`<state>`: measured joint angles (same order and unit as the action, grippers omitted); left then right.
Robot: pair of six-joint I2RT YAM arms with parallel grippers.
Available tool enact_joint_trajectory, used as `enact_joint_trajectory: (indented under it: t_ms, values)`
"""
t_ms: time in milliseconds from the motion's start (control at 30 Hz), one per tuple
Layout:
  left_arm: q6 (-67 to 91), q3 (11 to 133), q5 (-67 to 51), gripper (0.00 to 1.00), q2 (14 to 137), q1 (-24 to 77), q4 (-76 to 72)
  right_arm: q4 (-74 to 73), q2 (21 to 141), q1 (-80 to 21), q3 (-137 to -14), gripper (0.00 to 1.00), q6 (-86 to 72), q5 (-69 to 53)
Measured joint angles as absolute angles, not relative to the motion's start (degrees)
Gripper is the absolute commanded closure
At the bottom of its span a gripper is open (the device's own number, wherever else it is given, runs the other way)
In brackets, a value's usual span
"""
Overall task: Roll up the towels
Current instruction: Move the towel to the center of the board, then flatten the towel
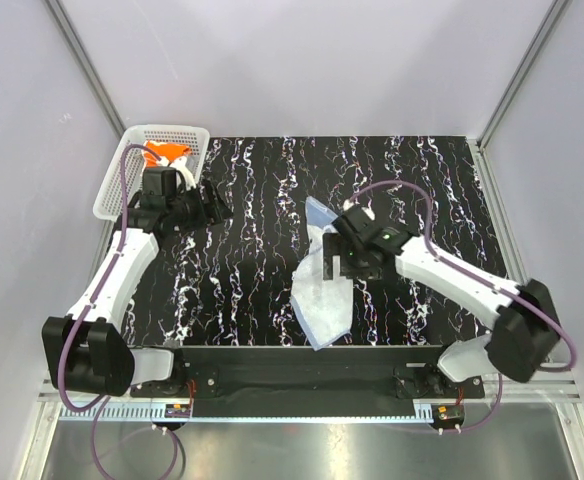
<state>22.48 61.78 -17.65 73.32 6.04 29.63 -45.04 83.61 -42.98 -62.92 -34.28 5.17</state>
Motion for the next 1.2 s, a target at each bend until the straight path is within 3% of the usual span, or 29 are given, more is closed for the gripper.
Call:
enact_joint_trajectory:
  t_ms: [200,567,1000,1200]
  values:
    - [23.6,60.8,-14.3,0.25,72.9,11.4,30.8,-45.3,77.7,-42.0,-65.8,0.00,-37.2,11.7]
    - [33.0,44.4,-11.9,0.25,67.5,26.1,29.0,-40.1,91.3,-23.1,-68.2,0.05,-35.6,6.3]
    - [41.3,40.5,-16.3,0.21,82.8,32.2,13.4,-31.9,103.4,-17.9,-66.7,0.15,-33.3,-1.3]
    - [43.2,41.4,-18.3,0.25,87.3,33.8,8.9,-28.9,105.5,-14.7,-67.2,0.22,-33.3,-3.4]
